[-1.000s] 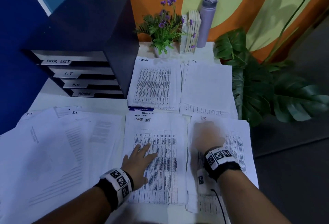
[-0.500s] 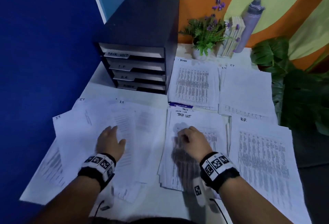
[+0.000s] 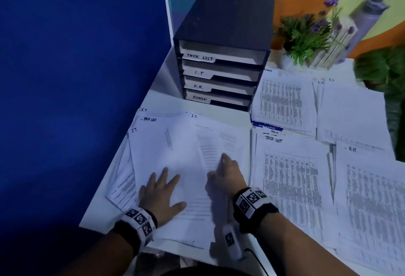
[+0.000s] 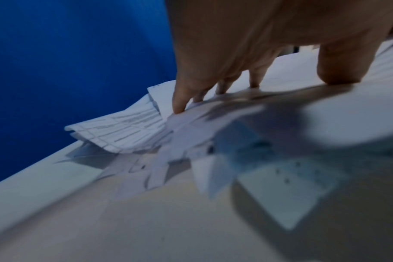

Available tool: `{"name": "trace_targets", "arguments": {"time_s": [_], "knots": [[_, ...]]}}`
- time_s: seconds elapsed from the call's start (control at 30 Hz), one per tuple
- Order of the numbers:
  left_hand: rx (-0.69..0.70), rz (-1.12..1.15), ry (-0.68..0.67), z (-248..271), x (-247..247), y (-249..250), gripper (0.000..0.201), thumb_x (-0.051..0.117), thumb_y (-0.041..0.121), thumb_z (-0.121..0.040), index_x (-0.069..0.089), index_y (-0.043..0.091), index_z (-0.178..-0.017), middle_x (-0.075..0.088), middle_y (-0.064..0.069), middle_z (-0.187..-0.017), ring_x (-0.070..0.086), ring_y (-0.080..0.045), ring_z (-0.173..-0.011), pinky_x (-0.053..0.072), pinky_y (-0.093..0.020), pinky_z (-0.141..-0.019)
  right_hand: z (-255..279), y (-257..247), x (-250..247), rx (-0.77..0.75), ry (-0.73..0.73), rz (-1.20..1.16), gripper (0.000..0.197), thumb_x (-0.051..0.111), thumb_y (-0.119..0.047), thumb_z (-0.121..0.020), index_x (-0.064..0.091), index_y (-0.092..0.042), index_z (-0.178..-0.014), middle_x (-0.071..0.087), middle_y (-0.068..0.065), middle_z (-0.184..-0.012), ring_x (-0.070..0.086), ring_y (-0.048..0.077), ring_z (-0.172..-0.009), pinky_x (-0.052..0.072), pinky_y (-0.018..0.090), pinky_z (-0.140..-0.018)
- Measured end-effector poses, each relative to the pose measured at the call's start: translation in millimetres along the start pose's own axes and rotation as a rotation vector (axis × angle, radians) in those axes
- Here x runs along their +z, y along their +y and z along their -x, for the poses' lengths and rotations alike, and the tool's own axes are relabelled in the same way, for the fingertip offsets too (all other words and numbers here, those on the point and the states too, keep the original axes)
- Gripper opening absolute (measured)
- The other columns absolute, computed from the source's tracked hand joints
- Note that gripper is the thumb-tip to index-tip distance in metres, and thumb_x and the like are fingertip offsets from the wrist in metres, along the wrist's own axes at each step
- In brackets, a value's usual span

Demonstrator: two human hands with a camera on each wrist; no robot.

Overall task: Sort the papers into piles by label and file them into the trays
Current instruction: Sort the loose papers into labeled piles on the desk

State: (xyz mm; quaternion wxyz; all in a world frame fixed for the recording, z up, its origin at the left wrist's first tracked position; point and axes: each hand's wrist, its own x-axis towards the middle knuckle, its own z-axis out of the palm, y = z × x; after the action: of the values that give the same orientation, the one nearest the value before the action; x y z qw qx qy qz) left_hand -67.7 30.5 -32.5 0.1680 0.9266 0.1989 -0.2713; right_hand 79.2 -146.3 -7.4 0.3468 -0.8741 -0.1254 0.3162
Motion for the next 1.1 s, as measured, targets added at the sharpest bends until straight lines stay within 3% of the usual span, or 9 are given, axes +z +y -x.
{"name": "trace_targets", "arguments": {"time_s": [0.1,0.2,0.33,0.53,0.63,0.73,0.9,1.03,1.1], "knots": [[0.121,0.073,0.098,7.5,-2.6,-8.0,0.076,0.05,0.057,-0.09,0.01,0.039,-0.152,-0.009,0.009,-0.161,-0.001,-0.019,-0.149,0.01,-0.044,-0.119,-1.9,-8.0,6.0,0.029,0.02,-0.122,0.083,0.061,-0.011,-0.088,0.009,-0.017,-0.153,0.039,0.013,-0.144,0.042,0.03,-0.132,0.036,0.029,-0.102],[-0.046,0.314,0.325,-0.2,-17.0,-28.5,0.07,0.058,0.039,-0.092,0.026,0.024,-0.152,0.022,-0.002,-0.159,0.024,-0.022,-0.143,0.024,-0.037,-0.117,-6.2,-15.6,8.8,-0.011,0.105,-0.221,0.092,0.058,0.003,-0.08,0.011,-0.031,-0.152,0.057,0.003,-0.102,0.059,0.023,-0.091,0.048,0.029,-0.082],[-0.406,0.575,0.351,-21.3,-36.9,-61.4,0.083,0.065,0.054,-0.078,0.039,0.006,-0.14,0.048,-0.018,-0.14,0.047,-0.035,-0.128,0.04,-0.043,-0.106,-22.9,-14.9,4.0,-0.078,0.231,-0.401,0.086,0.058,0.002,-0.081,0.023,-0.043,-0.145,0.05,0.004,-0.071,0.055,0.018,-0.064,0.054,0.037,-0.07],[-0.345,1.022,0.422,-33.7,-62.5,-51.2,0.036,0.062,0.017,-0.092,0.053,0.002,-0.123,0.063,-0.01,-0.11,0.058,-0.026,-0.102,0.038,-0.027,-0.081,-25.6,-4.3,-11.6,-0.107,0.236,-0.469,0.063,0.051,0.009,-0.084,0.054,-0.045,-0.118,0.065,0.008,-0.081,0.058,0.02,-0.07,0.05,0.033,-0.066],[-0.293,0.937,0.471,-34.2,-61.7,-49.3,0.016,0.056,0.01,-0.094,0.056,0.003,-0.108,0.057,-0.006,-0.084,0.057,-0.028,-0.086,0.036,-0.027,-0.074,-25.9,3.2,-20.1,-0.017,0.372,-0.221,0.065,0.049,0.008,-0.083,0.047,-0.026,-0.138,0.061,0.009,-0.108,0.058,0.026,-0.101,0.05,0.04,-0.092],[-0.207,0.894,0.483,-28.3,-55.7,-43.1,0.02,0.054,0.006,-0.093,0.058,0.006,-0.113,0.064,-0.009,-0.097,0.057,-0.024,-0.089,0.039,-0.027,-0.078,-17.6,2.8,-20.6,-0.089,0.464,-0.026,0.051,0.056,-0.007,-0.092,0.043,-0.006,-0.141,0.045,0.019,-0.132,0.049,0.03,-0.12,0.04,0.04,-0.107],[-0.041,1.034,0.293,-14.2,-32.7,-19.6,0.023,0.054,-0.003,-0.092,0.062,0.015,-0.105,0.071,-0.003,-0.102,0.066,-0.023,-0.097,0.05,-0.032,-0.088,-7.9,3.1,-14.8,0.031,0.254,-0.391,0.064,0.064,-0.018,-0.091,0.032,-0.01,-0.146,0.051,0.01,-0.13,0.053,0.02,-0.114,0.043,0.04,-0.106],[0.045,0.89,0.253,-14.9,-20.8,-4.5,0.013,0.062,0.005,-0.089,0.068,0.013,-0.096,0.072,0.0,-0.097,0.067,-0.018,-0.092,0.053,-0.034,-0.087,-7.9,23.2,-15.4,0.223,0.314,-0.259,0.017,0.064,-0.019,-0.083,0.051,-0.01,-0.09,0.054,0.007,-0.087,0.052,0.02,-0.084,0.049,0.038,-0.081],[0.039,0.72,0.373,-17.0,-20.8,1.2,0.003,0.068,0.01,-0.085,0.07,0.01,-0.087,0.066,-0.007,-0.104,0.062,-0.023,-0.096,0.048,-0.032,-0.089,-8.8,34.4,-18.6,0.237,0.39,-0.187,0.026,0.06,-0.013,-0.083,0.041,-0.013,-0.066,0.05,0.009,-0.073,0.049,0.022,-0.072,0.042,0.034,-0.066]]}}
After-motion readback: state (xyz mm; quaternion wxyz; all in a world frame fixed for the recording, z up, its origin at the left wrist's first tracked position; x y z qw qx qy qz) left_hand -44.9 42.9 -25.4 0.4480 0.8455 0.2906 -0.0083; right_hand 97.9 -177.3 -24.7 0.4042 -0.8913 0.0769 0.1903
